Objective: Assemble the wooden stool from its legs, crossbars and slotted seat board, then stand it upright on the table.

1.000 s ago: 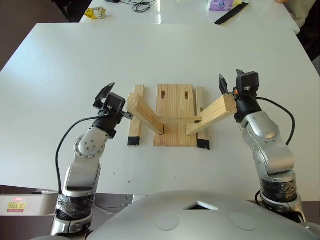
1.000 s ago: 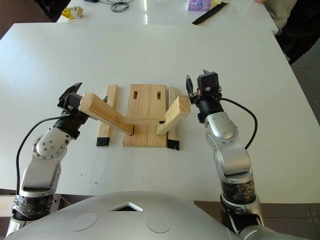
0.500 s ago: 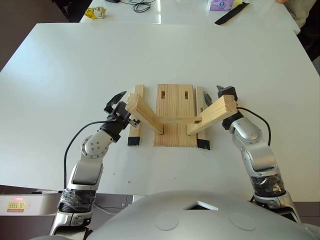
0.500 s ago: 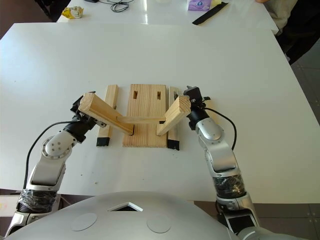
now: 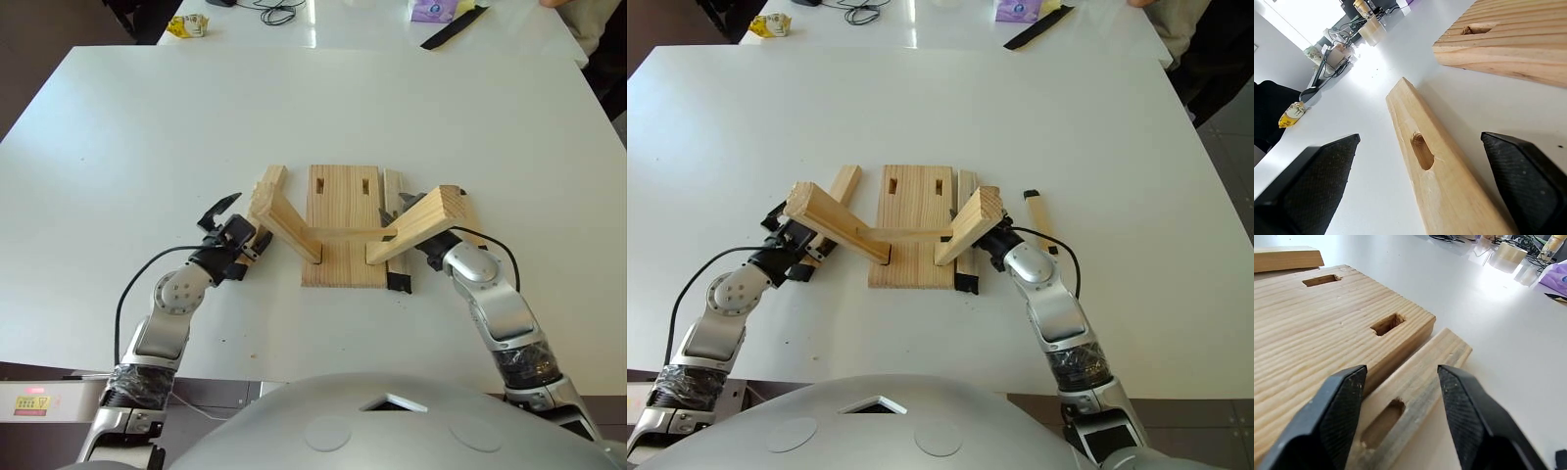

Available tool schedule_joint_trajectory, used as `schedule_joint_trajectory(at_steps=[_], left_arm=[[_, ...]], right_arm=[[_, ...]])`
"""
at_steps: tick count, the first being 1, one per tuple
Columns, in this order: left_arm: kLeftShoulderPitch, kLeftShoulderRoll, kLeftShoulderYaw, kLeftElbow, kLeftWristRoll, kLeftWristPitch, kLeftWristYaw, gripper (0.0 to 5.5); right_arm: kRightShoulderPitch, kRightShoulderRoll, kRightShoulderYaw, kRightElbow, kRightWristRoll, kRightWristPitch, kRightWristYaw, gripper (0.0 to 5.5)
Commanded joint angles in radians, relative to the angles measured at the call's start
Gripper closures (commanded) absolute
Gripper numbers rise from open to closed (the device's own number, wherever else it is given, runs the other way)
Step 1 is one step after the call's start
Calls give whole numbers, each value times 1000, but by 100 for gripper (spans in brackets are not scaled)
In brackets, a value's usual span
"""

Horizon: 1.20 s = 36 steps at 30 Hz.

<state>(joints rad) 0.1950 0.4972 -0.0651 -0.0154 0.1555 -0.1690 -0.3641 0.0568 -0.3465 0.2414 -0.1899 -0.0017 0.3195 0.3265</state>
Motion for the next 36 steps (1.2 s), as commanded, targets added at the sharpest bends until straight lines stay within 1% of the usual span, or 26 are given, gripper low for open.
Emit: schedule_joint_trajectory(at_steps=[1,6,12,27,32,36], left_arm=[[61,14,-1,94,27,31,7,92],[95,21,50,99,-7,50,15,92],[134,45,121,84,-35,56,20,92],[151,80,185,88,-63,58,6,92],[119,76,184,-5,-84,89,-2,92],[34,41,154,-156,-131,182,-23,92]], right_arm=[[59,-45,-23,-3,-31,-4,8,282],[119,-89,-58,-20,-52,-29,11,282],[195,-134,-142,-39,-50,-45,11,282],[227,-156,-264,9,-45,-104,8,282],[213,-128,-274,-95,6,-77,33,282],[193,-122,-291,-190,57,-17,60,282]])
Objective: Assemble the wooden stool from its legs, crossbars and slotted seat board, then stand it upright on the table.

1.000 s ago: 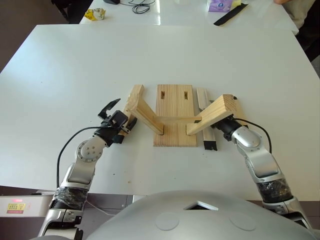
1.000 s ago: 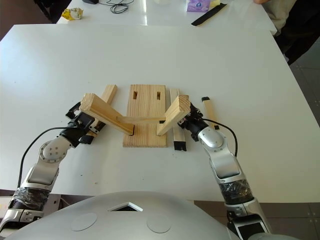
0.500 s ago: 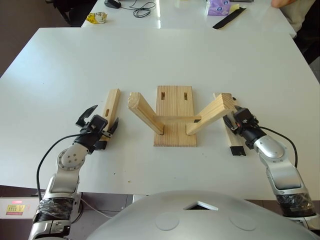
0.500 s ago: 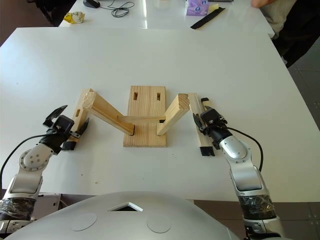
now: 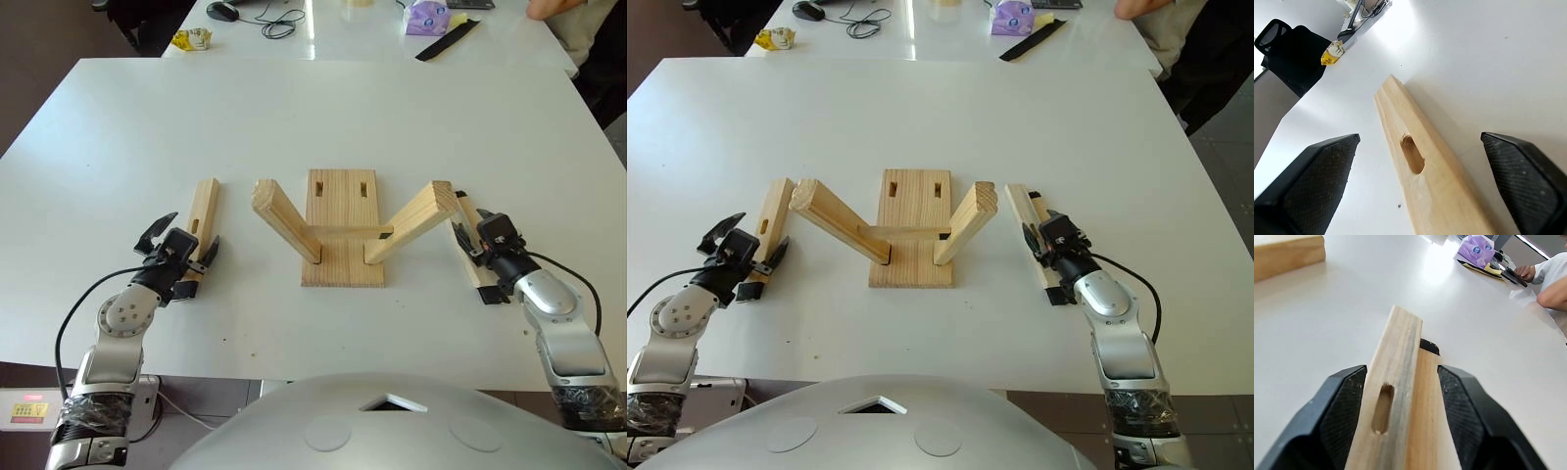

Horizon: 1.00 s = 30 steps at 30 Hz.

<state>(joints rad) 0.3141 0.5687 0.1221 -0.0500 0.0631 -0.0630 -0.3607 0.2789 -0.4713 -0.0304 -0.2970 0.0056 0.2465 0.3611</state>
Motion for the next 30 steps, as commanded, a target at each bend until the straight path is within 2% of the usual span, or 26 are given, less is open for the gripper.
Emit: schedule_joint_trajectory(at_steps=[1,6,10,13,20,30], left_arm=[[-113,-41,-45,-154,-46,100,-31,92],[-295,-85,-123,-173,-53,149,-63,92],[-447,-106,-200,16,-4,44,-90,92],[-560,-130,-249,212,26,-72,-108,92],[-786,-227,-334,616,100,-302,-85,92],[-940,-339,-444,966,221,-534,-58,92]], right_arm=[[-34,-1,-23,-104,64,69,36,282],[-30,-89,2,-200,134,146,178,282],[25,-235,64,-225,135,133,365,282],[37,-294,88,-244,174,132,469,282],[33,-335,182,-305,242,173,598,282],[-52,-315,301,-315,294,251,642,282]])
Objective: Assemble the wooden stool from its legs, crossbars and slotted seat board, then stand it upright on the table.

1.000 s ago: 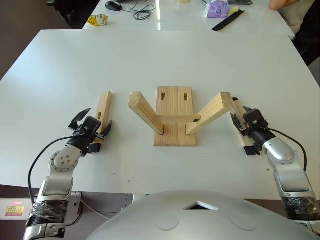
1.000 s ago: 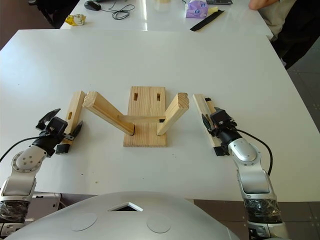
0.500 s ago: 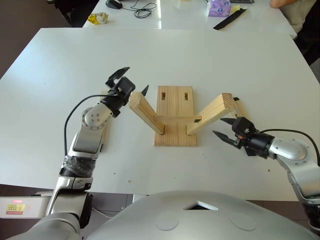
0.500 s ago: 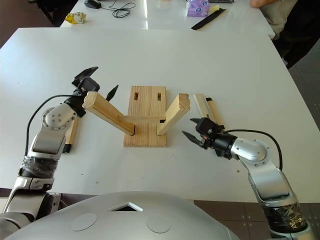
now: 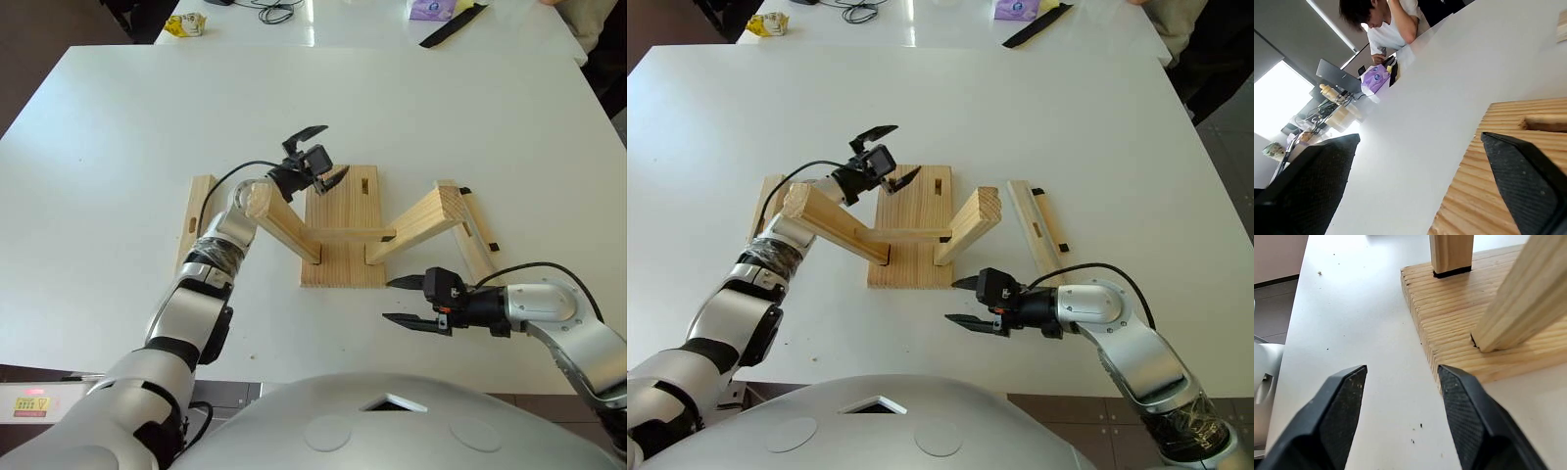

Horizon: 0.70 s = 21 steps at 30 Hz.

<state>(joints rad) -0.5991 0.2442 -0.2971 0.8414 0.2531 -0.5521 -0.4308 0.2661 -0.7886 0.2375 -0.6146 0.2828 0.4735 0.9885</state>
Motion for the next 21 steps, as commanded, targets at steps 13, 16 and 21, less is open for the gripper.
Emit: schedule_joint_trajectory(at_steps=[13,16,21], left_arm=[[68,103,-24,210,55,-164,30,92],[86,138,-11,204,31,-168,7,92],[124,181,21,143,-41,-143,-69,92]], right_arm=[[-152,74,65,202,-131,-55,-132,282],[-168,105,59,253,-183,-88,-194,282],[-188,207,53,302,-224,-115,-317,282]])
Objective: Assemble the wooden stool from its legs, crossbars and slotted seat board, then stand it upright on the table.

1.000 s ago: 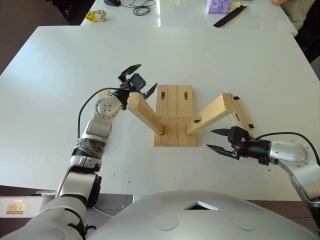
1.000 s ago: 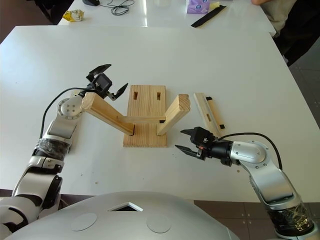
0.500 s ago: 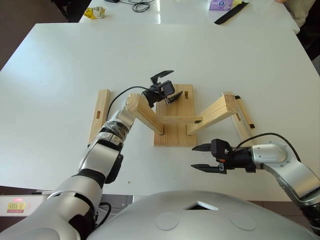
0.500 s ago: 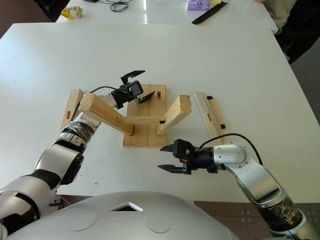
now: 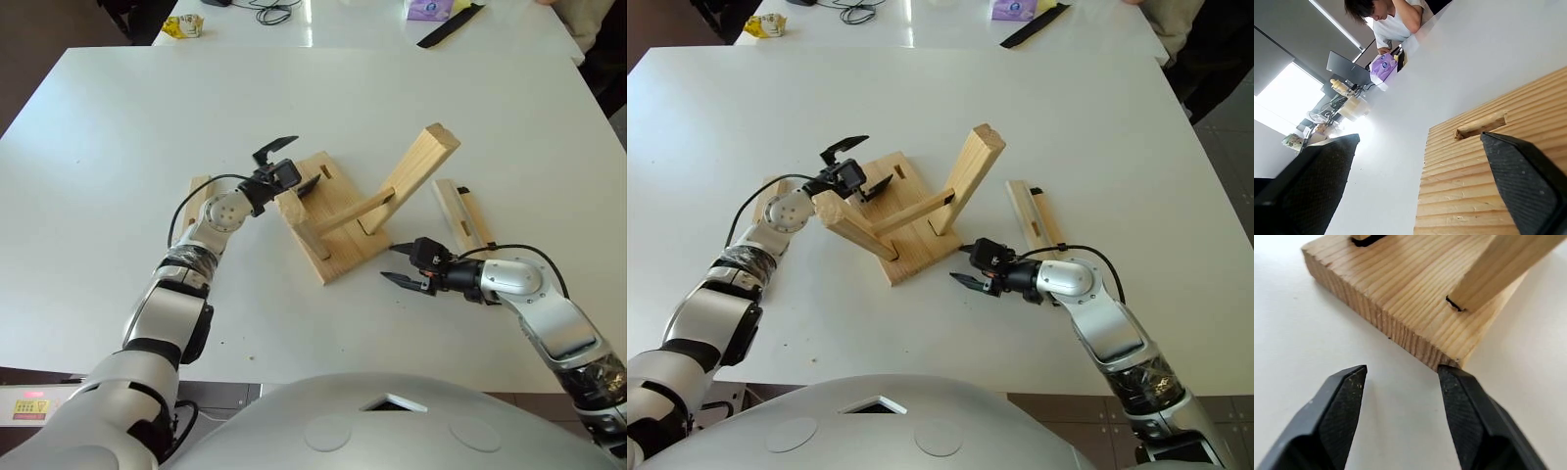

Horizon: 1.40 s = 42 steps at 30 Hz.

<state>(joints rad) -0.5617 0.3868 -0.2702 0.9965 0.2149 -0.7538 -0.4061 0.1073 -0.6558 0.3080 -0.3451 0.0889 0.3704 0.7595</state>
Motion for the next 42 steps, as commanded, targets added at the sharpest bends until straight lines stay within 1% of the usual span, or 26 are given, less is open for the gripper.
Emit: schedule_joint_trajectory(at_steps=[1,5,7,10,13,18,25,29,32,34,36,39,41,42], left_arm=[[102,45,-2,-38,-17,65,-113,92],[183,74,7,-189,-79,128,-188,92],[221,88,6,-267,-103,169,-218,92],[271,109,5,-376,-124,226,-245,92],[327,122,14,-514,-159,316,-266,92],[389,122,26,-649,-196,457,-279,92],[450,140,48,-789,-223,588,-283,92],[487,166,75,-868,-229,669,-283,92],[539,188,95,-964,-247,755,-291,92],[583,205,101,-1055,-277,821,-305,92],[606,214,108,-1135,-310,878,-320,92],[566,211,130,-1191,-338,932,-319,92],[483,191,150,-1158,-343,948,-306,92],[424,182,163,-1118,-341,945,-293,92]], right_arm=[[-38,101,-14,41,-36,-10,-111,282],[-75,201,20,99,-68,-22,-184,282],[-93,245,14,142,-82,-34,-226,282],[-124,280,-9,204,-102,-55,-274,282],[-166,307,-34,279,-118,-84,-311,282],[-236,338,-69,406,-139,-144,-366,282],[-280,326,-131,500,-152,-208,-406,282],[-187,274,-169,380,-132,-178,-367,282],[-51,193,-186,157,-55,-103,-245,282],[40,121,-217,5,24,-48,-148,282],[100,59,-260,-93,99,-4,-68,282],[120,17,-306,-182,228,74,11,282],[117,17,-296,-212,285,122,31,282],[123,18,-270,-227,298,139,39,282]])
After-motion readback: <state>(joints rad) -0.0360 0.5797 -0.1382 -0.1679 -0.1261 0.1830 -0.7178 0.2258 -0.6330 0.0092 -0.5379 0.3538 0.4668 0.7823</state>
